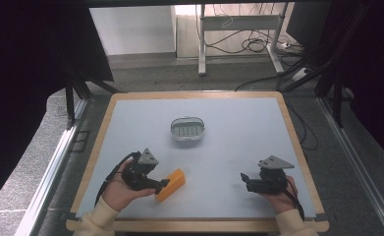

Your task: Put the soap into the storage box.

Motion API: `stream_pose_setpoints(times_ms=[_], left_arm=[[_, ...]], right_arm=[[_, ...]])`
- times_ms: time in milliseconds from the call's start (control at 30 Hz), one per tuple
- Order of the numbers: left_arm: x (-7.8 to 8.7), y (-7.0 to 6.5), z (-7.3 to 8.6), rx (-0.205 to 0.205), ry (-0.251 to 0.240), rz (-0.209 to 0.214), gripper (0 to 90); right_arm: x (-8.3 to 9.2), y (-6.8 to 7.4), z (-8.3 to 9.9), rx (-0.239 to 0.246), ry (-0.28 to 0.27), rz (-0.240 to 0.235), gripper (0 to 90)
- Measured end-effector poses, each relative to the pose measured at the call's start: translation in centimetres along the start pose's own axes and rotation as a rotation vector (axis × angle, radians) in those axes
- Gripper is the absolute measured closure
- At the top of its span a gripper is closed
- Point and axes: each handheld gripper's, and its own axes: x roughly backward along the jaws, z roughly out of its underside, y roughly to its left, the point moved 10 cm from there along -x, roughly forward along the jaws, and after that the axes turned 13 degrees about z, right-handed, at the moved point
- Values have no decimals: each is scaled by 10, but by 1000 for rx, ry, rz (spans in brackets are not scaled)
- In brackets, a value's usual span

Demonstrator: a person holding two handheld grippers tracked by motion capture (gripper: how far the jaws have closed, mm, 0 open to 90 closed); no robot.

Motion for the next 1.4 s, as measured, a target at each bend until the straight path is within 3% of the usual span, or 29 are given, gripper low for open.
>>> stream_pose_setpoints(times_ms=[467,867,1400], left_arm=[[-21,-5,1,1,59,10,286],[-39,-3,5,10,136,-27,319],[-62,-1,7,25,239,-44,484]], right_arm=[[0,-2,1,17,5,27,152],[-1,-4,2,17,8,42,152],[-2,-6,3,13,15,44,152]])
